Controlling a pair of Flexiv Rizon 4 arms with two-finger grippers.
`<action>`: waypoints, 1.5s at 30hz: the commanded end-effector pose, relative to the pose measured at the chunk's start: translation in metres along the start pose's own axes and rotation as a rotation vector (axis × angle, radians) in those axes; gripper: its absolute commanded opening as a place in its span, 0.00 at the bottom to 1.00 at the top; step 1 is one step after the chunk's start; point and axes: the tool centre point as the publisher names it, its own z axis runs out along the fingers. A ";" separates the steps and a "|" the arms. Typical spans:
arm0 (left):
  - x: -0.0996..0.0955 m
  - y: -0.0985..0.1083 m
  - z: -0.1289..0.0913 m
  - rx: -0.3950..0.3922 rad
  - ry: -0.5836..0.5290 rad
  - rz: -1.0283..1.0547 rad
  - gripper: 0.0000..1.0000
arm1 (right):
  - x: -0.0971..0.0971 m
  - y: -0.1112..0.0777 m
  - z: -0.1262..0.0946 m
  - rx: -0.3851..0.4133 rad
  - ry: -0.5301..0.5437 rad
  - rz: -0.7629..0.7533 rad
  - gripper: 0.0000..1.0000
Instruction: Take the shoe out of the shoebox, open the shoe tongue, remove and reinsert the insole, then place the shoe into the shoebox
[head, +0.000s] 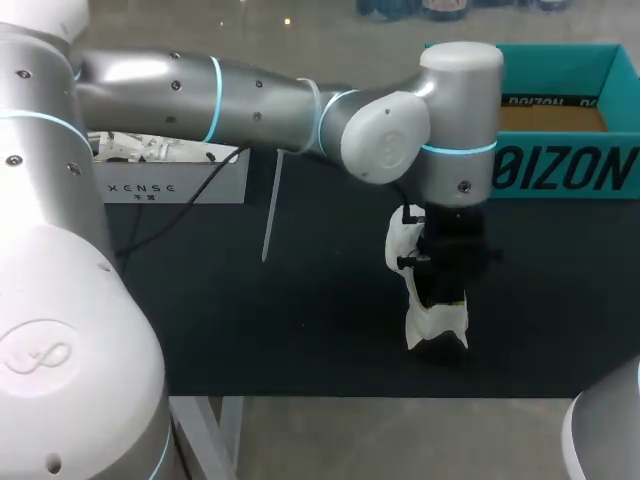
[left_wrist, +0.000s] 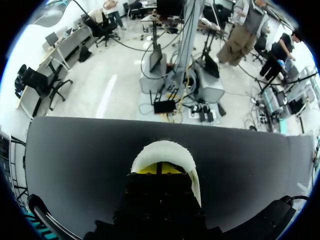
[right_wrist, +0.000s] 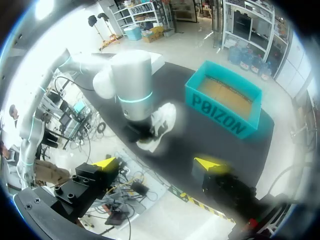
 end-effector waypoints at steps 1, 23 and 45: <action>0.004 -0.009 -0.009 -0.070 0.028 -0.005 0.00 | -0.001 0.002 0.000 0.006 0.002 0.001 1.00; 0.002 0.023 0.055 -0.207 0.054 -0.084 0.00 | -0.001 0.002 0.000 0.006 0.002 0.001 1.00; 0.025 0.023 -0.011 -0.376 0.043 -0.121 0.00 | -0.001 0.002 0.000 0.006 0.002 0.001 1.00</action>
